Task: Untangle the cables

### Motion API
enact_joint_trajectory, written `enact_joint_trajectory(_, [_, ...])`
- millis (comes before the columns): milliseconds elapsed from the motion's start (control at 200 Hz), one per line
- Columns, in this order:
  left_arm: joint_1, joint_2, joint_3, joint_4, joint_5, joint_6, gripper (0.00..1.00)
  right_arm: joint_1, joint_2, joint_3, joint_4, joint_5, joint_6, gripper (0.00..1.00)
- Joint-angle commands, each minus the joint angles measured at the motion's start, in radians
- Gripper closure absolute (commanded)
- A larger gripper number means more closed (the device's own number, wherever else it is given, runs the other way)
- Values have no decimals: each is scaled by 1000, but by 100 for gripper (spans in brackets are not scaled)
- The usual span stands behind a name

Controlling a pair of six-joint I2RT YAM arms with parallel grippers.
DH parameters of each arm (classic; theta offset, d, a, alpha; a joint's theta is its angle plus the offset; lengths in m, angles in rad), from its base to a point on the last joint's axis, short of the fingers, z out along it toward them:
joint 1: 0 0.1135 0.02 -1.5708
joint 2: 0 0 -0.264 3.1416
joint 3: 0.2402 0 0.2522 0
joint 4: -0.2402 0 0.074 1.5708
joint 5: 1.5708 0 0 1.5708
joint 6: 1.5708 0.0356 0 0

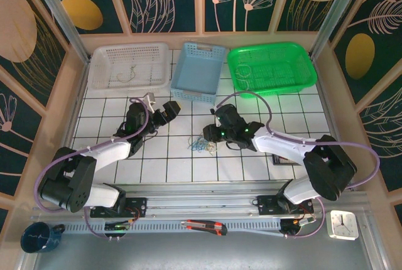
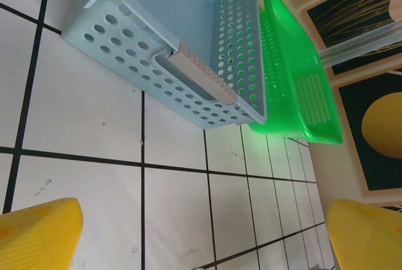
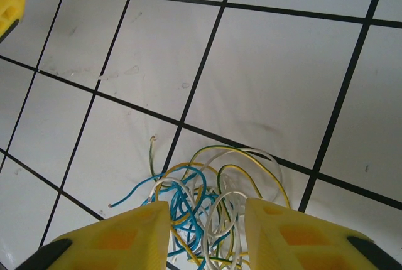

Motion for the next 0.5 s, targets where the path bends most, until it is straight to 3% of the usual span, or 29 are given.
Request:
enact_joint_trajectory(0, [0, -5, 0, 11, -23, -21, 1, 22, 28, 50, -31, 31, -19, 64])
enact_joint_trajectory(315, [32, -75, -8, -42, -86, -24, 1, 64, 226, 247, -87, 47, -92, 64])
enact_joint_trajectory(495, [110, -172, -68, -39, -108, -67, 1, 67, 323, 324, -114, 30, -120, 65])
